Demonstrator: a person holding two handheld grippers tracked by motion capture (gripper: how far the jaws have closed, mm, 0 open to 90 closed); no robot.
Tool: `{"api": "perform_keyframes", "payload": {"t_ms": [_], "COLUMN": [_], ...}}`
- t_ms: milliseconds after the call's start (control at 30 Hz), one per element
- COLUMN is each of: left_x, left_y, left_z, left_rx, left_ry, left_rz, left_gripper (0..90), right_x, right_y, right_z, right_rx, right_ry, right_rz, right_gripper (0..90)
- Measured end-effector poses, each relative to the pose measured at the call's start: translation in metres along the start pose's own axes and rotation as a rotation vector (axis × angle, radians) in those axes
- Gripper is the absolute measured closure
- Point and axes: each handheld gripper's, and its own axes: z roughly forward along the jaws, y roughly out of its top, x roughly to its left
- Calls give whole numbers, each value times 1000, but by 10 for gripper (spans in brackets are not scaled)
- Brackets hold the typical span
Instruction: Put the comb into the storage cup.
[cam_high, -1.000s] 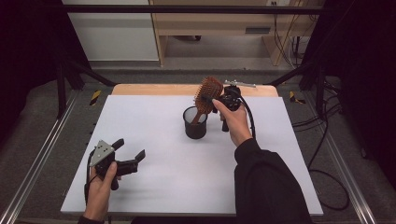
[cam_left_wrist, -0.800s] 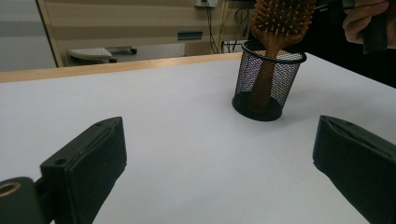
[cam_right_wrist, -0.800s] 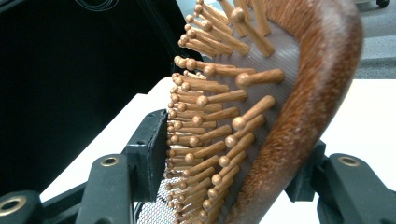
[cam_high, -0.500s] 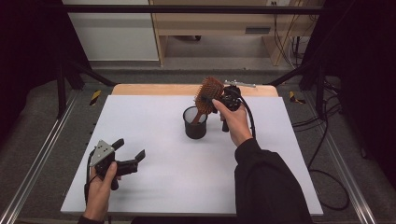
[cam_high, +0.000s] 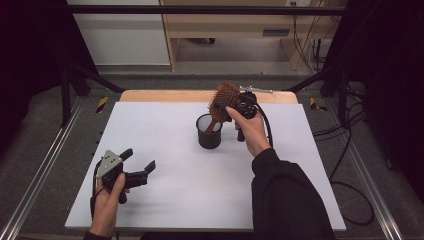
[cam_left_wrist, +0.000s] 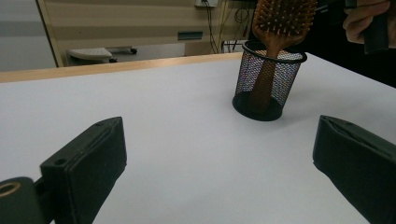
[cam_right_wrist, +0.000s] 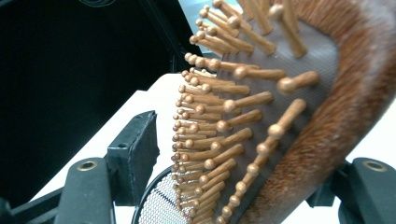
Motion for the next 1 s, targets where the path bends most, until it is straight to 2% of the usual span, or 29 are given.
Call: {"api": "perform_keyframes", "payload": {"t_ms": [200,1000], "left_x": [0,0], "left_y": [0,0], "left_z": [0,0], "left_rx": [0,1], "left_ry": [0,-1], "left_rz": [0,1], "left_gripper": [30,30], "right_x": [2,4], "right_y": [-1,1], "right_z": [1,-1], "right_rx": [10,13], "right_ry": [-8,-51], "right_rz": [-8,-19], "right_gripper": [235,119]}}
